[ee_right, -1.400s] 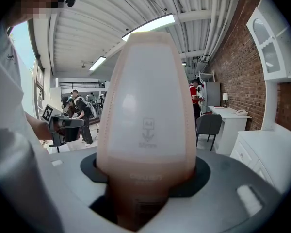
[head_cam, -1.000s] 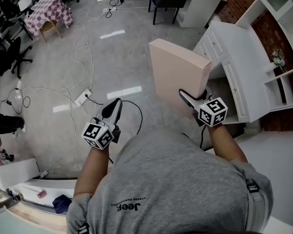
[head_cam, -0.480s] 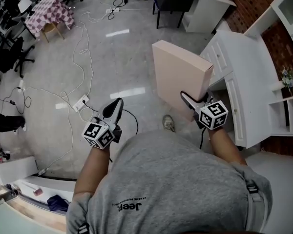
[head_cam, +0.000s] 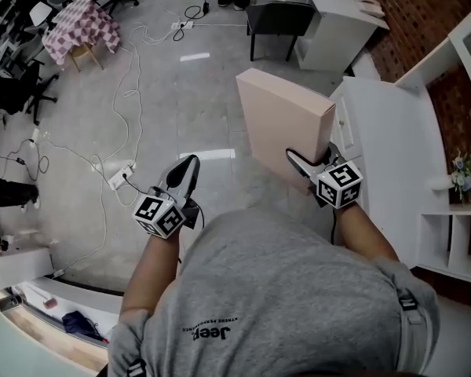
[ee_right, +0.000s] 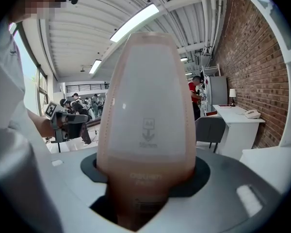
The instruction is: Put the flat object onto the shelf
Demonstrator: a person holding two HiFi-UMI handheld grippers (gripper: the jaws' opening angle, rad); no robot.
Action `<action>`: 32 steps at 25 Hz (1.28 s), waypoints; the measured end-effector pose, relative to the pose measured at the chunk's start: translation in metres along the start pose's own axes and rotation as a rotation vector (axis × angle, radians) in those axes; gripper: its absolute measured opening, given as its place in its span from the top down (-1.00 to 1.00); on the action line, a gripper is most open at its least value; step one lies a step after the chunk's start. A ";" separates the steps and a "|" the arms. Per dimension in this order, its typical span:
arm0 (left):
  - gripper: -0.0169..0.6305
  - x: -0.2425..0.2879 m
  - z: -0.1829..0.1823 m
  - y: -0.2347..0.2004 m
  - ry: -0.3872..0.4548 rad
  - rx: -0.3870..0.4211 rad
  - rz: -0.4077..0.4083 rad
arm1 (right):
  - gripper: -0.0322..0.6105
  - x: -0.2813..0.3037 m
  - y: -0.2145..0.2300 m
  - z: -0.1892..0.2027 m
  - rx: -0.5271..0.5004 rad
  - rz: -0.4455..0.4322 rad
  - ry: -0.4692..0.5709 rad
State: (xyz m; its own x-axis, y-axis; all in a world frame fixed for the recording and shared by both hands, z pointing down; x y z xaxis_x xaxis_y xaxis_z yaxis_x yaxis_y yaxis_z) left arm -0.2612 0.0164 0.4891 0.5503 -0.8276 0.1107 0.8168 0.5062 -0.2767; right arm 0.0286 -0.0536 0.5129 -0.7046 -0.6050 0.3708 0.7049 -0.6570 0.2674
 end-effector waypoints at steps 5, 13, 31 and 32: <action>0.95 0.031 -0.005 -0.008 -0.019 -0.003 -0.022 | -0.04 0.017 0.034 -0.023 0.005 -0.019 0.008; 0.95 0.072 -0.010 -0.042 -0.012 -0.009 0.000 | -0.04 0.054 0.064 -0.045 -0.006 -0.002 0.009; 0.95 0.204 -0.047 -0.139 -0.046 0.038 0.131 | -0.03 0.140 0.123 -0.098 0.015 0.058 0.010; 0.95 0.209 -0.048 -0.136 -0.040 0.041 0.120 | -0.03 0.139 0.131 -0.101 0.012 0.050 0.015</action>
State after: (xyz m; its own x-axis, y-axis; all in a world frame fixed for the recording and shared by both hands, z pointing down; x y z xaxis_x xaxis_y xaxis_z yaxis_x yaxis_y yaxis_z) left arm -0.2658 -0.2371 0.5044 0.6505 -0.7504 0.1174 0.7505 0.6113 -0.2514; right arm 0.0144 -0.2693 0.5091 -0.6699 -0.6436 0.3701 0.7399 -0.6205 0.2601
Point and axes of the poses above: the fingertips, and each gripper's own axes: x forward along the fingers, y to its right, z out of its underside, the point moved 4 cm from there along -x, backward along the fingers, and after that the axes turned 7 degrees about x, right-handed, at the moved point
